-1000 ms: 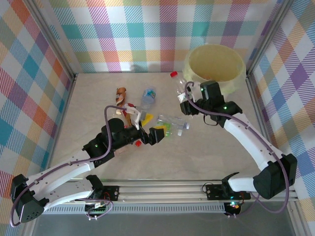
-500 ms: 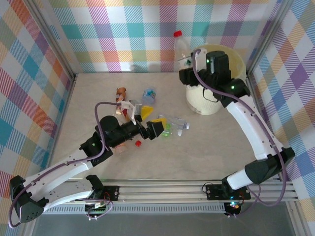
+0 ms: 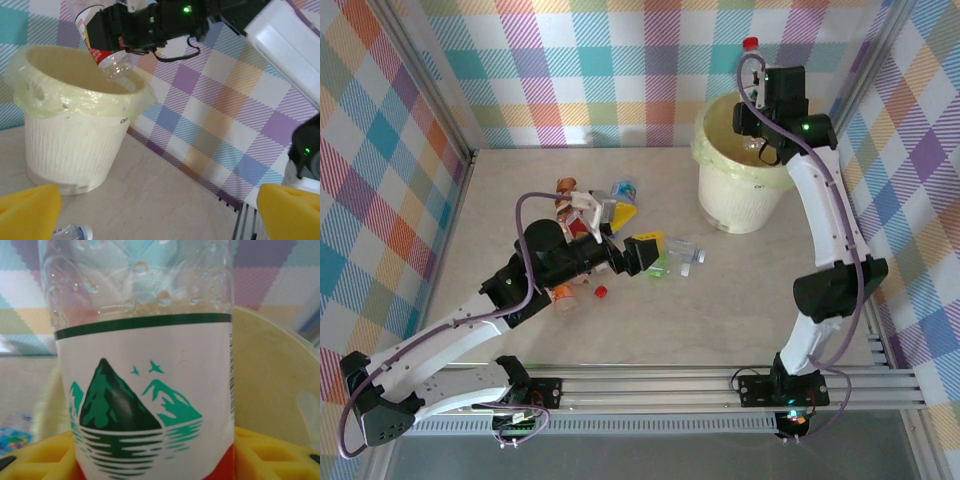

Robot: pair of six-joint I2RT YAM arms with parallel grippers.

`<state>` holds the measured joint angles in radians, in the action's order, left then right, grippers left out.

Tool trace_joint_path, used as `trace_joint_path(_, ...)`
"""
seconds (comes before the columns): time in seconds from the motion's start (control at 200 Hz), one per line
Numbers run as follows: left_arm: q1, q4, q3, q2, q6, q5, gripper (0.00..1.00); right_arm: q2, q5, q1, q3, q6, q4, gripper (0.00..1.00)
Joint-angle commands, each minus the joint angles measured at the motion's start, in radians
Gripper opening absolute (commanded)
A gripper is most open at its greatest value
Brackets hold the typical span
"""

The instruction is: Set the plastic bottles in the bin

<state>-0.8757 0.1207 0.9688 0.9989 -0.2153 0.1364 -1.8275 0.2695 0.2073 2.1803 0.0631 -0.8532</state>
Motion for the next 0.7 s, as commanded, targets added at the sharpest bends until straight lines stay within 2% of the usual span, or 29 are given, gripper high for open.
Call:
trace_joint_path(0.0, -0.006, -0.055, 0.045, 0.014, 0.051, 0.039, 1.0, -0.054, -0.035, -0.027, 0.07, -0.001, -0.138, 0.59)
trace_joint_path(0.435, -0.007, -0.184, 0.079, 0.082, 0.076, 0.147, 1.0, -0.163, -0.136, -0.109, 0.111, 0.04, -0.283, 0.6)
trace_joint_path(0.7, -0.007, -0.225, 0.07, 0.07, 0.08, 0.159, 1.0, -0.162, -0.164, -0.123, 0.105, 0.062, -0.294, 0.69)
